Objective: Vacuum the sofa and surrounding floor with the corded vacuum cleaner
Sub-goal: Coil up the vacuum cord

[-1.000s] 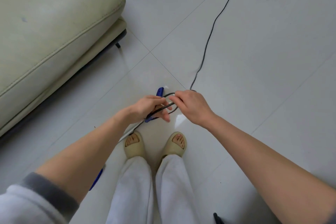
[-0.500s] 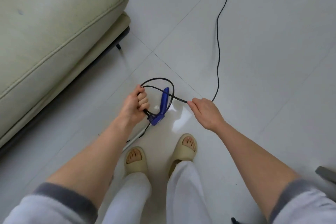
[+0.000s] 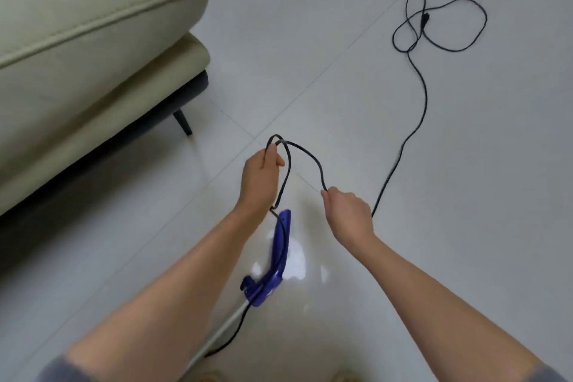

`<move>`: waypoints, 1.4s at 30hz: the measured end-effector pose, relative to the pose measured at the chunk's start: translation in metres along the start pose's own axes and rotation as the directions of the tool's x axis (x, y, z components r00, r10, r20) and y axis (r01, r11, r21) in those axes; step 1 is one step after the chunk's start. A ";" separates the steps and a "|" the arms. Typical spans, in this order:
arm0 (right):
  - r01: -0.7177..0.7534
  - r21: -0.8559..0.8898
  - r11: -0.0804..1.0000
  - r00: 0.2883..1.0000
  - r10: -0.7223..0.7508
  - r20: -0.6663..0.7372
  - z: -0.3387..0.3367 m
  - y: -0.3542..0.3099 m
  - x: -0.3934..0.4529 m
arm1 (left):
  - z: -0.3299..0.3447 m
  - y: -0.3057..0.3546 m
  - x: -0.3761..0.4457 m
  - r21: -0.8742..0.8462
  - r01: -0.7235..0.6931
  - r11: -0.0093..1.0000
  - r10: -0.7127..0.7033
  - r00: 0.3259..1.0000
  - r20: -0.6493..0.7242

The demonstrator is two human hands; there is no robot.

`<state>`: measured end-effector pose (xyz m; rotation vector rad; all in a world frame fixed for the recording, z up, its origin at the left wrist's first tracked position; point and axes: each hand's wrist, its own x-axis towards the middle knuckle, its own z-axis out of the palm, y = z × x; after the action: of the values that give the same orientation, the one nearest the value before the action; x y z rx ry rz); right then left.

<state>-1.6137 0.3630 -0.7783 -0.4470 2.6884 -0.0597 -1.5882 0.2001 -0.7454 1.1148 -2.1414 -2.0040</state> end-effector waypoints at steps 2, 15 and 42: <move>0.119 0.025 0.993 0.992 -0.119 -0.030 0.019 -0.004 0.024 | 0.012 -0.014 0.027 0.035 -0.077 0.996 0.078 0.997 -0.017; 0.452 0.276 0.848 0.880 -0.374 -0.292 0.051 -0.005 0.111 | 0.045 -0.061 0.143 -0.006 -0.474 0.880 0.472 0.874 0.121; 0.382 0.212 0.899 0.760 -0.175 -0.625 0.010 0.048 0.094 | -0.006 0.001 0.061 -0.641 0.242 0.728 0.204 0.817 0.540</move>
<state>-1.7056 0.3789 -0.8296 -0.8417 3.0867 -0.8681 -1.6312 0.1650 -0.7706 0.4167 -1.1965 -3.0505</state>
